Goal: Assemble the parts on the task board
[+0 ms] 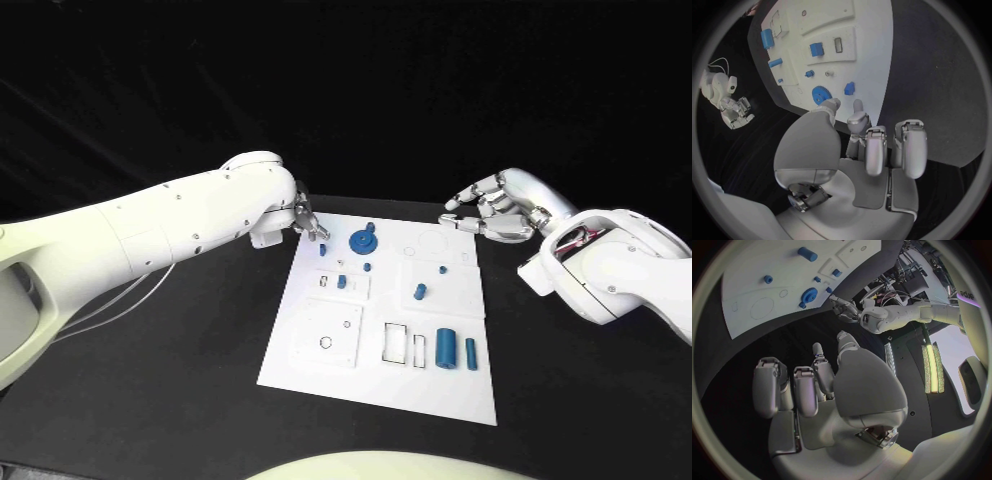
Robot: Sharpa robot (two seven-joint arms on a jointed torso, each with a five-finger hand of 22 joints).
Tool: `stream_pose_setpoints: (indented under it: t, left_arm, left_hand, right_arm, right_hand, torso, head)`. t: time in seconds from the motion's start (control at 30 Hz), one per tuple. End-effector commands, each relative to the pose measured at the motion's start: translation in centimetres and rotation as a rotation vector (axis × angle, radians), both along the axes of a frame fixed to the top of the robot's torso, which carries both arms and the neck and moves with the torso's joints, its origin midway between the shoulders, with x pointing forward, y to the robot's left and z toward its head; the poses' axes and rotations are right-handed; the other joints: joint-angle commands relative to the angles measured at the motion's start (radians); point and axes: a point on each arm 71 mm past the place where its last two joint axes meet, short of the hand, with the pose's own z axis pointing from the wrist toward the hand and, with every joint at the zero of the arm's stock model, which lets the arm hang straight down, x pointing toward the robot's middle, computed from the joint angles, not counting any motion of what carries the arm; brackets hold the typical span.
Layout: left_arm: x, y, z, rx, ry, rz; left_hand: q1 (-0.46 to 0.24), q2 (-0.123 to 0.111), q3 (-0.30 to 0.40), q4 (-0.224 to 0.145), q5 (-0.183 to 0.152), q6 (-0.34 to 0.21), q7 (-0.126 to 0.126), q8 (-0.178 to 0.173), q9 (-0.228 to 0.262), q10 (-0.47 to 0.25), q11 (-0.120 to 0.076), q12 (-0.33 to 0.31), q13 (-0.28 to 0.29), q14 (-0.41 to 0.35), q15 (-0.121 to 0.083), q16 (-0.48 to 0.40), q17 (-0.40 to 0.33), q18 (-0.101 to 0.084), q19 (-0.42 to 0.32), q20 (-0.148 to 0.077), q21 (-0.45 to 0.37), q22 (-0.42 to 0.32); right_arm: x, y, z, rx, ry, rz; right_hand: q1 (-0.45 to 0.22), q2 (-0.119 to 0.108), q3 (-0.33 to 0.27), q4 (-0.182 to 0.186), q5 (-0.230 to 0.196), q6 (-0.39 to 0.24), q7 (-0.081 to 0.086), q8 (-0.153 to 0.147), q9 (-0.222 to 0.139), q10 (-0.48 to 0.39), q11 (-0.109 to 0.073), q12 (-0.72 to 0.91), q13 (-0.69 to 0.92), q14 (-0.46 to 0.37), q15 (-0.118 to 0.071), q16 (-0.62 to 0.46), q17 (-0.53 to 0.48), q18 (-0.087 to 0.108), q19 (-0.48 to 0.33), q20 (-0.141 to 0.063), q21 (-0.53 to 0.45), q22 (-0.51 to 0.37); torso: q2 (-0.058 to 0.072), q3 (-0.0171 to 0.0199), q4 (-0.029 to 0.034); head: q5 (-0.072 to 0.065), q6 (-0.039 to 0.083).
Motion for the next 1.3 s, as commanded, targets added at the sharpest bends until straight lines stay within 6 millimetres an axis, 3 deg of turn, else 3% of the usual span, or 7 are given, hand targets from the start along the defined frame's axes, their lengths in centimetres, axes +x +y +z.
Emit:
stream_pose_setpoints:
  t: [0.03, 1.3]
  left_arm:
    - [0.0, -0.19, -0.28, 0.025, 0.02, -0.026]
    - [-0.12, -0.86, -1.05, 0.019, 0.072, -0.045]
  left_hand:
    - [-0.013, -0.003, -0.01, 0.0, 0.004, 0.002, 0.008, -0.005, -0.003, -0.004, 0.001, -0.004, -0.001, 0.105, 0.006, 0.002, 0.263, 0.017, 0.012, 0.008, -0.006, 0.145]
    - [0.003, 0.013, -0.012, -0.003, 0.006, 0.007, 0.006, -0.01, -0.016, -0.005, 0.0, -0.001, -0.002, 0.105, 0.005, 0.002, 0.263, 0.016, 0.013, 0.01, -0.006, 0.146]
  right_arm:
    - [-0.07, 0.19, -0.08, -0.008, 0.006, 0.014]
    - [-0.05, 0.43, -0.11, -0.009, 0.008, 0.022]
  right_hand:
    - [-0.013, 0.0, -0.005, 0.001, 0.004, -0.009, 0.0, 0.005, 0.001, -0.006, -0.002, -0.004, 0.012, 0.072, -0.004, -0.005, 0.137, 0.01, -0.005, -0.002, -0.003, 0.124]
    - [-0.015, 0.002, -0.005, 0.001, 0.005, -0.009, 0.0, 0.006, 0.002, -0.003, -0.002, 0.0, 0.015, 0.073, -0.004, -0.004, 0.139, 0.009, -0.003, -0.002, -0.001, 0.126]
  torso:
    - [0.0, -0.0006, 0.0005]
    - [-0.002, 0.0002, 0.0006]
  head:
    - [0.0, -0.001]
    - [-0.002, -0.011]
